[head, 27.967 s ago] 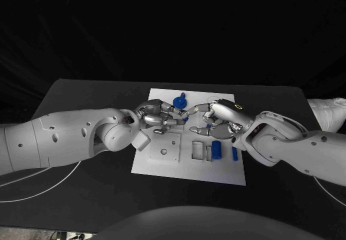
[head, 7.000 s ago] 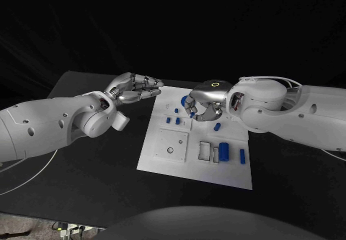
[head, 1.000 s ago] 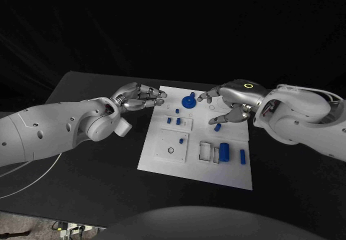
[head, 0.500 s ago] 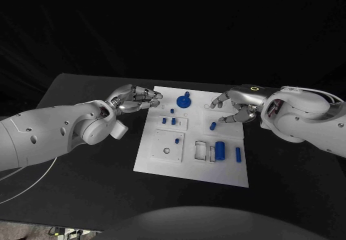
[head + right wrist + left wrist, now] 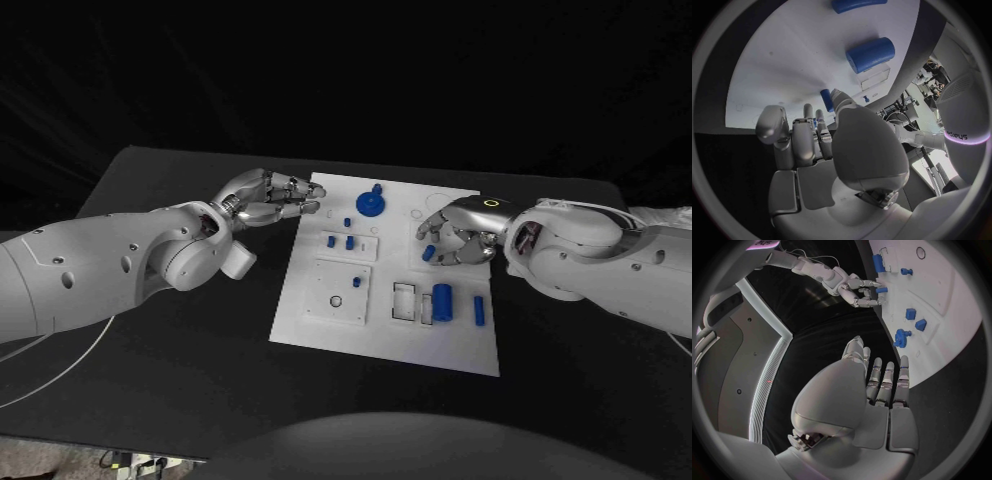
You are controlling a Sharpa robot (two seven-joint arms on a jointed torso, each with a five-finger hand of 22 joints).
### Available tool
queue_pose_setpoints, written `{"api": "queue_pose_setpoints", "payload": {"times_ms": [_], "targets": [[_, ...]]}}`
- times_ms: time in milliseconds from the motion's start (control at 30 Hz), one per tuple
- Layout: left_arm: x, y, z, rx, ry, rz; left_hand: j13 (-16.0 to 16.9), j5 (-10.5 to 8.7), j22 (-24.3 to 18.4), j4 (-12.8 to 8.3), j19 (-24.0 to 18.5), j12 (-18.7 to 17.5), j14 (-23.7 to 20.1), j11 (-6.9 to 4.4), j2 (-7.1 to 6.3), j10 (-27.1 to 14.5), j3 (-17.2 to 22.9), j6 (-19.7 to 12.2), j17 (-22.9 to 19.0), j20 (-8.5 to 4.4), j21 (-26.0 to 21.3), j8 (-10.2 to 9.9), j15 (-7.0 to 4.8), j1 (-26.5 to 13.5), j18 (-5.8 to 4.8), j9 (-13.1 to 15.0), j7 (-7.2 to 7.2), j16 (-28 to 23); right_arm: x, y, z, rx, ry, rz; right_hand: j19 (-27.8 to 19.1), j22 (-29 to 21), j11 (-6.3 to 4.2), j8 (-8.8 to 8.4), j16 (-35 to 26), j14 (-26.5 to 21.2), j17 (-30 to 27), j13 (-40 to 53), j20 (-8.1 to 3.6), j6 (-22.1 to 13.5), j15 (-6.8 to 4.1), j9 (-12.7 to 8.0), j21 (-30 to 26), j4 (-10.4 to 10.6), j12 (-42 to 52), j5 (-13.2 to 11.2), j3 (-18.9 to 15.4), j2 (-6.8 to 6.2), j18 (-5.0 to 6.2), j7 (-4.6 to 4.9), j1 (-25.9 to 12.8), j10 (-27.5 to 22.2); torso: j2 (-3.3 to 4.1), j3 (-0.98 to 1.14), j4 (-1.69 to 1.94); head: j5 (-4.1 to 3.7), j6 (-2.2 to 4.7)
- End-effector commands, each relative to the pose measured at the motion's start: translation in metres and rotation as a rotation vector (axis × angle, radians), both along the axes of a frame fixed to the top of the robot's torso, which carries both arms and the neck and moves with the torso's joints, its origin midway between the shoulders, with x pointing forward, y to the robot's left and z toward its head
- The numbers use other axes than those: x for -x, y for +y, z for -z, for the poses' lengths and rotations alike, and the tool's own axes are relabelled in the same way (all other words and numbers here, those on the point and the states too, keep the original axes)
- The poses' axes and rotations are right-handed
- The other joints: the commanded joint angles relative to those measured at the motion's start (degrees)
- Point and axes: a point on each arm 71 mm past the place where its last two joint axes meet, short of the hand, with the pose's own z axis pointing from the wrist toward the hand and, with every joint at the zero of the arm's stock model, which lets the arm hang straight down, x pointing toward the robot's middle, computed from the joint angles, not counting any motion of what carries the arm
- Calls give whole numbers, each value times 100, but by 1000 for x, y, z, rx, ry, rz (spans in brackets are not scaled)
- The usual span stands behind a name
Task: Assemble the parts on the task board
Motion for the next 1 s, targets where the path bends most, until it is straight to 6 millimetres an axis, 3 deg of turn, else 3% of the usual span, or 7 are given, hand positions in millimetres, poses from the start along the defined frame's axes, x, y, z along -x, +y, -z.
{"api": "queue_pose_setpoints", "payload": {"times_ms": [33,167,300,400,633,800,1000], "targets": [[1,-2,-2,20,-16,5,5,22,-8,2,40,-30,49,0,-8,-15,-25,-20,6,11,27,-20,-14,59,-71,-7,3,33,1,3,1,-3,-6,-25,30,769,-14,111,21,29,-3,46,-13,144,-11,84,20,-47,78,58,-7,37,-12,-4,-26,56,0,-4,2,5,0],[1,-2,-2,19,-13,6,5,22,-8,2,40,-30,49,0,-8,-15,-25,-20,6,11,27,-20,-14,59,-71,-7,3,33,1,5,3,3,1,-29,30,771,-36,321,23,29,-6,150,-24,342,-33,317,29,-181,215,627,72,59,-17,-2,74,133,2,-10,-2,6,0],[1,-2,-1,18,-10,8,6,25,-12,1,45,-26,59,2,-5,-7,-26,-17,7,11,29,-18,-17,68,-71,-6,2,38,0,6,5,8,6,-30,25,773,-88,631,22,22,-13,291,-47,476,-52,729,42,-362,400,1293,233,75,-15,9,190,267,0,-7,-8,23,0],[1,-2,-1,17,-7,9,6,25,-12,1,45,-26,59,2,-5,-7,-26,-17,7,11,29,-18,-17,68,-71,-6,2,38,0,6,5,8,9,-33,25,776,-155,852,23,22,-14,396,-81,543,-91,1034,62,-477,548,1555,351,91,-11,42,254,412,-1,-6,-11,28,0],[1,-3,-1,15,-2,11,8,29,-16,0,51,-22,68,4,2,2,-26,-11,8,10,31,-15,-17,77,-72,-5,3,43,1,7,5,-3,4,-42,44,789,-361,1321,26,38,-5,657,-212,685,-235,1718,144,-688,894,1740,616,110,-20,120,318,771,-6,-2,-4,36,0],[1,-3,0,13,3,13,8,29,-17,0,52,-21,68,4,3,3,-26,-11,8,10,31,-14,-17,79,-72,-5,3,43,3,8,3,-23,-5,-49,40,790,-395,1421,14,39,-20,752,-239,648,-252,1983,165,-742,972,1759,771,82,-25,147,278,825,-9,-3,-4,56,0],[1,-3,0,12,5,13,9,34,-20,-2,56,-19,81,5,7,8,-25,-8,10,10,33,-13,-16,88,-72,-4,3,51,7,8,-7,-58,-39,-55,48,794,-401,1450,23,55,-5,802,-245,624,-253,2116,194,-764,1013,1703,859,58,-29,162,244,866,-12,-4,-1,92,0]]}}
